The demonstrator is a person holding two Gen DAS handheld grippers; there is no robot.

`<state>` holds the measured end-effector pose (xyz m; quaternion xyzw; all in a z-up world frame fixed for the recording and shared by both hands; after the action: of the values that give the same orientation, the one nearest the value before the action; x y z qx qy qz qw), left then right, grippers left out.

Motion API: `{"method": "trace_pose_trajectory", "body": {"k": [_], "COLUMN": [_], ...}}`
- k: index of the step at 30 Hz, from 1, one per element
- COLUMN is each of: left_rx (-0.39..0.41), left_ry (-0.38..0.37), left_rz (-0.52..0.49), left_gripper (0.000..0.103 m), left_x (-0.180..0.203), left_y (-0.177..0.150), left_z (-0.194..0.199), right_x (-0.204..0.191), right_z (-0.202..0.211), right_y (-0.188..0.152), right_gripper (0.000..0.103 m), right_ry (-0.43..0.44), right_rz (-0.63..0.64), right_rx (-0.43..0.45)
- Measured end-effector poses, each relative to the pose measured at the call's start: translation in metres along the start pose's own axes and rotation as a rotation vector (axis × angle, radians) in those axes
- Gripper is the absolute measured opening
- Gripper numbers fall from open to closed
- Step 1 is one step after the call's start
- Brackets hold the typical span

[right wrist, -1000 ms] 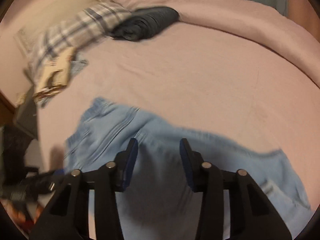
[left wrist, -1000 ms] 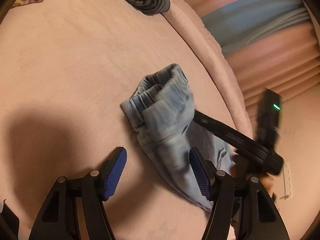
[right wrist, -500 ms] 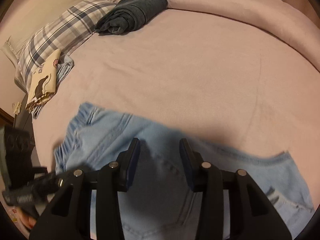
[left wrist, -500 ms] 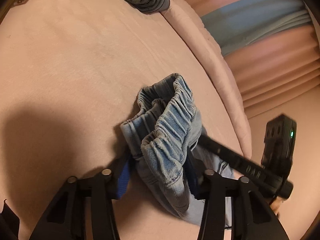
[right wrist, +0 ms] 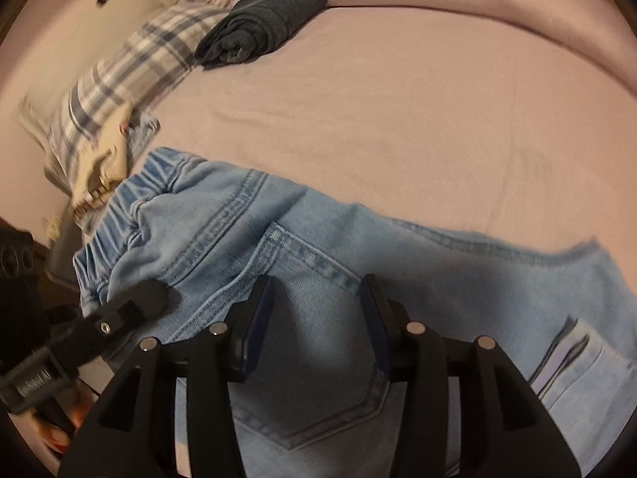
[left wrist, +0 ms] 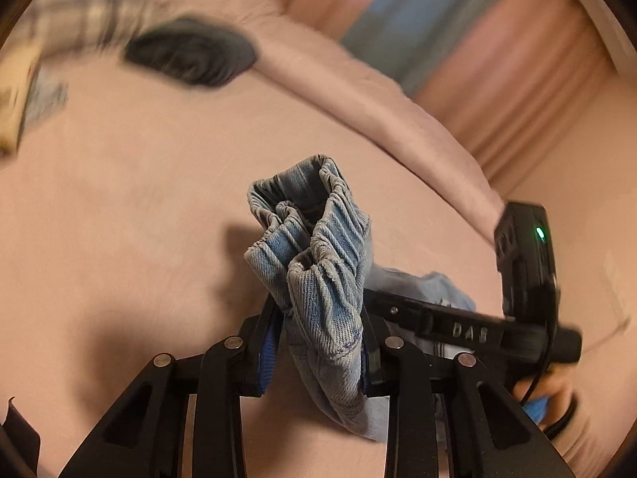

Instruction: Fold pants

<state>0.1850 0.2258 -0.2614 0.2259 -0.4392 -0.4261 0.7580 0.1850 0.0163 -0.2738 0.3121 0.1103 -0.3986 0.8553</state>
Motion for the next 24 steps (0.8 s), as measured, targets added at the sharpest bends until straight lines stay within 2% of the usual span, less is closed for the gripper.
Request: {"method": "trace_pose_trajectory", "body": {"k": [2,4,9,15,17,22,24], "left_rx": [0.025,0.05,0.053,0.015,0.004,-0.033,-0.057], "left_ry": [-0.004,-0.014,-0.04,-0.089,-0.087,-0.079,-0.079], "left_rz": [-0.085,-0.18,-0.348,-0.471,-0.549,-0.689,-0.726], "left_gripper": [0.029,0.029,0.025,0.023,0.023,0.023,0.023], "left_x": [0.019,0.042,0.089,0.132,0.146,0.163,0.166], "left_y": [0.003,0.004,-0.006,-0.028,-0.042,-0.072,-0.081], "left_z": [0.003,0.007,-0.001,-0.015,-0.02,-0.03,-0.034], "right_x": [0.006,0.015,0.046,0.088,0.099,0.097,0.098], "right_z": [0.009,0.02,0.07,0.122,0.134,0.154,0.159], "right_y": [-0.002,-0.003,-0.009,-0.028,-0.036,-0.044,-0.045], "right_gripper": [0.047,0.05,0.052,0.055,0.055,0.059,0.062], "right_ry": [0.017,-0.003,-0.003,-0.025,0.013,0.23,0.233], "right_rz": [-0.052,-0.085,-0.203,-0.317,-0.369,-0.503,-0.526], "right_rx": [0.009,0.027,0.124,0.199,0.216,0.29,0.307]}}
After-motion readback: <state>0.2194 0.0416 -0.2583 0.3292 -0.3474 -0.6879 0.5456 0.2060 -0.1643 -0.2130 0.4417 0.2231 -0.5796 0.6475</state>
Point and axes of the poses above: each gripper's, at about its wrist camera, not at the fingertips, and z roughly against the way its jaws point, x to its right, y to its top, the point moved 6 cm from there along -z, roughly the way its jaws point, and after that the axes turned 9 degrees about x, right-handed, at the moved point
